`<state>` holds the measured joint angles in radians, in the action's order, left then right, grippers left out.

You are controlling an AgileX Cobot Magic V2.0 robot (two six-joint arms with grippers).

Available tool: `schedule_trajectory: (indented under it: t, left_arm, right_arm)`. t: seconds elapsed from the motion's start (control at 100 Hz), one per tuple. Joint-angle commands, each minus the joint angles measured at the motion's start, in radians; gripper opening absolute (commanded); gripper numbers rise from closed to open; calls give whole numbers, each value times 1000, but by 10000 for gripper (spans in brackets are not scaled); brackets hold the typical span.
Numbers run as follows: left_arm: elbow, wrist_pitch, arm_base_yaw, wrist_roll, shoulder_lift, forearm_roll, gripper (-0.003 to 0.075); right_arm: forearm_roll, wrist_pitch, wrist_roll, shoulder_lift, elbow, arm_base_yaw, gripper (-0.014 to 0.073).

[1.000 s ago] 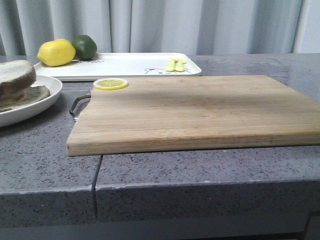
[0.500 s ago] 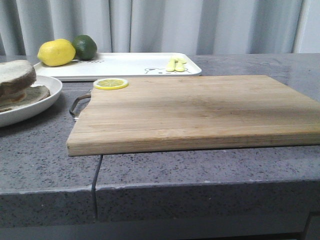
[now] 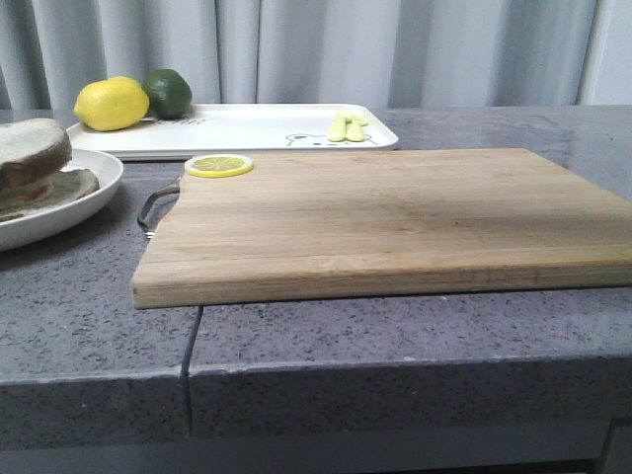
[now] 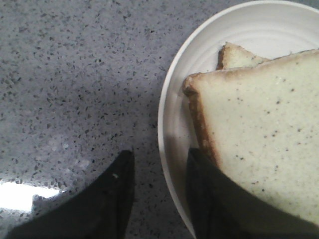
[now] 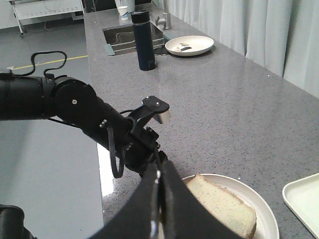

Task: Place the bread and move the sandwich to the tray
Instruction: 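Move the left gripper to the plate rim and grasp it, then lift the plate with the left gripper and carry it over the tray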

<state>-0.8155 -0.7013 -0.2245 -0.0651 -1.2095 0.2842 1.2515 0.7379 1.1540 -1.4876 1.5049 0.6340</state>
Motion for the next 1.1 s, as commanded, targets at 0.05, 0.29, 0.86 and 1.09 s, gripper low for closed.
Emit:
schedule_trajectory:
  t: [0.05, 0.29, 0.86, 1.09]
  left_arm:
    - [-37, 60, -1, -5, -26, 23, 233]
    - [-37, 87, -1, -5, -92, 37, 232]
    - [-38, 54, -1, -5, -107, 70, -20]
    - [-127, -43, -44, -5, -107, 192, -20]
  right_arm:
    - [41, -13, 12, 46, 32, -5, -67]
    - [41, -13, 12, 46, 32, -5, -67]
    - [41, -8, 12, 46, 32, -5, -67]
    - [28, -5, 12, 72, 31, -5, -67]
